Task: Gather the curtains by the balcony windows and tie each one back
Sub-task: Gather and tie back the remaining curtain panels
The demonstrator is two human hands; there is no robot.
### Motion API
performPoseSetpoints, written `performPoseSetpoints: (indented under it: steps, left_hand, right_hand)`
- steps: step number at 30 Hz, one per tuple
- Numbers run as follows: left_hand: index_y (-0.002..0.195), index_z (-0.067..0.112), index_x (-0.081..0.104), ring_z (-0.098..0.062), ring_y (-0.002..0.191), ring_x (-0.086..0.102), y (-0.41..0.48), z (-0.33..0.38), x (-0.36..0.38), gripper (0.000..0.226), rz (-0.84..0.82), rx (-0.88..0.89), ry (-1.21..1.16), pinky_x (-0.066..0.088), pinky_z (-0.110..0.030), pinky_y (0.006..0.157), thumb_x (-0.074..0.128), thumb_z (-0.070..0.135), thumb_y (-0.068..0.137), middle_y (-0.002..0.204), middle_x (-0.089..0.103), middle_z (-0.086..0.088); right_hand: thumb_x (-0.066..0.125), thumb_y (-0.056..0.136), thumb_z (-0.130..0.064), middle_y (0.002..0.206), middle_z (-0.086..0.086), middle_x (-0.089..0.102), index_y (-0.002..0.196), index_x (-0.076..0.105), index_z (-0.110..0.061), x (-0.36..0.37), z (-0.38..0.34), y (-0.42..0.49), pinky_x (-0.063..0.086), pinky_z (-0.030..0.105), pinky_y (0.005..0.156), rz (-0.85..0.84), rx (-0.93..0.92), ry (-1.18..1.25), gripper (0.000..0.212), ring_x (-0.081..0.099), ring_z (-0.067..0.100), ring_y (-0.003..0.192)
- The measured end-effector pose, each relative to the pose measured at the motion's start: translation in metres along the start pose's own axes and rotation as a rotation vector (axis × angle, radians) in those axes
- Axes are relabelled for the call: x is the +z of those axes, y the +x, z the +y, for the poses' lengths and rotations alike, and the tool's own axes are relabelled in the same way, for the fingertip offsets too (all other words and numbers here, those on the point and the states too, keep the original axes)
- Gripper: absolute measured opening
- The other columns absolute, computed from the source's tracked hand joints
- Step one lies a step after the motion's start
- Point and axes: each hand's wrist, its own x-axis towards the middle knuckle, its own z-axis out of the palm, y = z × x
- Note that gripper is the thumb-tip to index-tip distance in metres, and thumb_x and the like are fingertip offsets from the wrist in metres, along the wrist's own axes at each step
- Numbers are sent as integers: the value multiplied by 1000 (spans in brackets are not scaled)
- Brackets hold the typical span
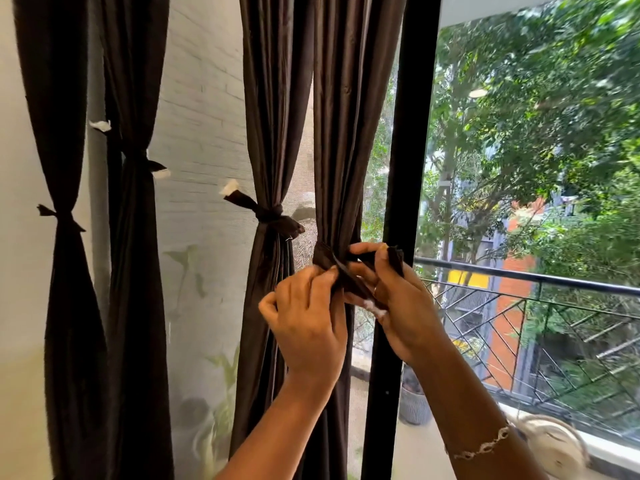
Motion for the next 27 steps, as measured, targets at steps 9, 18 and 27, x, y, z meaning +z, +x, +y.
performPoseSetpoints:
  steps: [9, 18, 27]
  left_hand:
    - [100, 7, 69, -17, 95, 51, 21, 5, -26, 38, -209, -58, -301, 43, -25, 83, 38, 2, 79, 97, 66, -7]
    - [58, 13, 42, -12, 52, 41, 96, 50, -19, 47, -756, -136, -326, 31, -24, 52, 46, 45, 92, 55, 42, 2]
    - [87, 7, 49, -26, 76, 52, 115, 55, -2, 34, -866, 68, 318, 34, -32, 59, 67, 36, 83, 78, 52, -5]
  right_hand:
    - [49, 88, 9, 87, 0, 61, 91, 54, -25, -1, 3, 2, 55, 36, 74, 124, -82, -367, 35, 61, 12, 75]
    - [48, 76, 10, 61, 9, 56, 98, 58, 4, 17, 16, -9, 31, 29, 50, 218, -357, -1069, 25, 48, 25, 51]
    - [37, 67, 15, 82, 23, 61, 109, 57, 8, 31, 12, -22, 34, 32, 57, 155, -423, -1232, 47, 55, 39, 67]
